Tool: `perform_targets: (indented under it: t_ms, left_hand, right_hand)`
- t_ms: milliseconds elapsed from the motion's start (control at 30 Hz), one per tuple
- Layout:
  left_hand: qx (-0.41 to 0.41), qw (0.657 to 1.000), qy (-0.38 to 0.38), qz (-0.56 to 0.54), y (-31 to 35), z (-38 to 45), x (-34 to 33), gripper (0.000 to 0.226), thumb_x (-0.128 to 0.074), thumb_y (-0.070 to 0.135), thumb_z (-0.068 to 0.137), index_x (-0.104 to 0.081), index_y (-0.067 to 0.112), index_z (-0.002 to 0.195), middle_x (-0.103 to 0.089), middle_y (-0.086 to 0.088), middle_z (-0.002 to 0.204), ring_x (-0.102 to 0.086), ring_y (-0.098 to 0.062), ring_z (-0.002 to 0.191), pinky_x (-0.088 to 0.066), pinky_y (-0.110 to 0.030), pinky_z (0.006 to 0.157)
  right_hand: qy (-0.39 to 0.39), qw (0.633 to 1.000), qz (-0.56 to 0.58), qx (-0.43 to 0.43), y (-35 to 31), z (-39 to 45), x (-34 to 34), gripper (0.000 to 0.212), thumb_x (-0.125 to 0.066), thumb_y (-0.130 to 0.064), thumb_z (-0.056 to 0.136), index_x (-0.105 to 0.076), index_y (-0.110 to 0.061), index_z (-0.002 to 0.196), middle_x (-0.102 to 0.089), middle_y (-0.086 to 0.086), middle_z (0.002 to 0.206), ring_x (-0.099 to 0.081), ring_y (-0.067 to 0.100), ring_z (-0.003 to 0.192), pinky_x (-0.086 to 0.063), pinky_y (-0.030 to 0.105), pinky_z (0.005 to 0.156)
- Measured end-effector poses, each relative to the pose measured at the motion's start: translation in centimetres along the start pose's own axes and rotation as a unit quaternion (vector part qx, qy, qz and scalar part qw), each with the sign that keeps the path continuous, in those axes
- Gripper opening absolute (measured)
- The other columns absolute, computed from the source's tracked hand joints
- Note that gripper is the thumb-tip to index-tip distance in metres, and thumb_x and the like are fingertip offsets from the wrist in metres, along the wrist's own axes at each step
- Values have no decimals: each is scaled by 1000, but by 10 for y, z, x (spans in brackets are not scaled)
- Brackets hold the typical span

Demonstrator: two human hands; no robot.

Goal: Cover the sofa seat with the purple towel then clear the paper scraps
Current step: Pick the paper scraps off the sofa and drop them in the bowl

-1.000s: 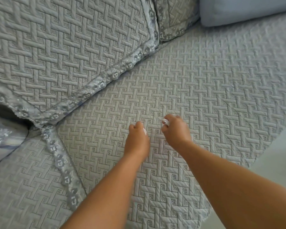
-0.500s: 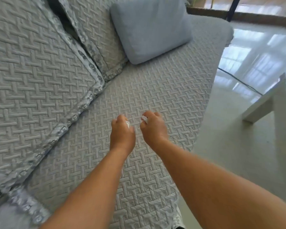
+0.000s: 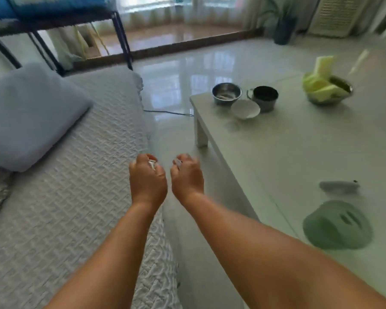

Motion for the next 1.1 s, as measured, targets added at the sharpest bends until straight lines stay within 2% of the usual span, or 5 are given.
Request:
perform_targets:
  t_ms: [400, 567, 667, 800, 1100]
  left_hand:
    - [-152, 974, -163, -42, 206, -88, -229, 15, -49, 6, 86, -58, 8, 98, -58, -17, 100, -53, -28, 92, -37, -27, 77]
    - [-145, 957, -250, -18, 231, -154, -313, 16, -48, 10, 88, -55, 12, 102, -46, -4, 100, -41, -11, 73, -26, -11, 66]
    - [-114, 946, -305, -13, 232, -190, -355, 13, -49, 15, 89, -55, 15, 100, -50, -7, 104, -48, -15, 73, -44, -27, 72]
    - [-47, 929, -366, 6, 219, -231, -404, 20, -53, 31, 90, -53, 17, 104, -46, -6, 110, -47, -12, 69, -40, -27, 70]
    - [31, 901, -432, 13, 197, -265, -445, 50, -39, 53, 91, -50, 18, 125, -42, -13, 127, -44, -30, 120, -36, -40, 100]
  right_hand:
    - [198, 973, 27, -119, 173, 21, 253, 21, -49, -14, 89, -59, -10, 107, -52, 16, 108, -53, 30, 84, -32, 25, 69]
    - [234, 954, 33, -184, 259, 1, 315, 19, -50, -14, 87, -59, -13, 103, -51, 12, 107, -52, 28, 82, -33, 26, 70]
    - [238, 945, 20, -222, 310, -16, 336, 19, -51, -15, 86, -60, -12, 103, -52, 14, 108, -55, 34, 91, -39, 30, 76]
    - [194, 940, -4, -281, 372, -35, 340, 22, -55, -27, 86, -58, -17, 105, -51, 10, 110, -56, 32, 92, -39, 29, 72]
    - [133, 944, -11, -301, 416, -40, 329, 39, -44, -40, 92, -54, -17, 123, -58, 6, 124, -53, 28, 111, -43, 35, 89]
Point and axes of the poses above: each hand's wrist, its own z-axis towards the middle knuckle, its own x-axis out of the back of the hand, y = z × x, the point moved 9 cm from there along z, towards the middle knuckle
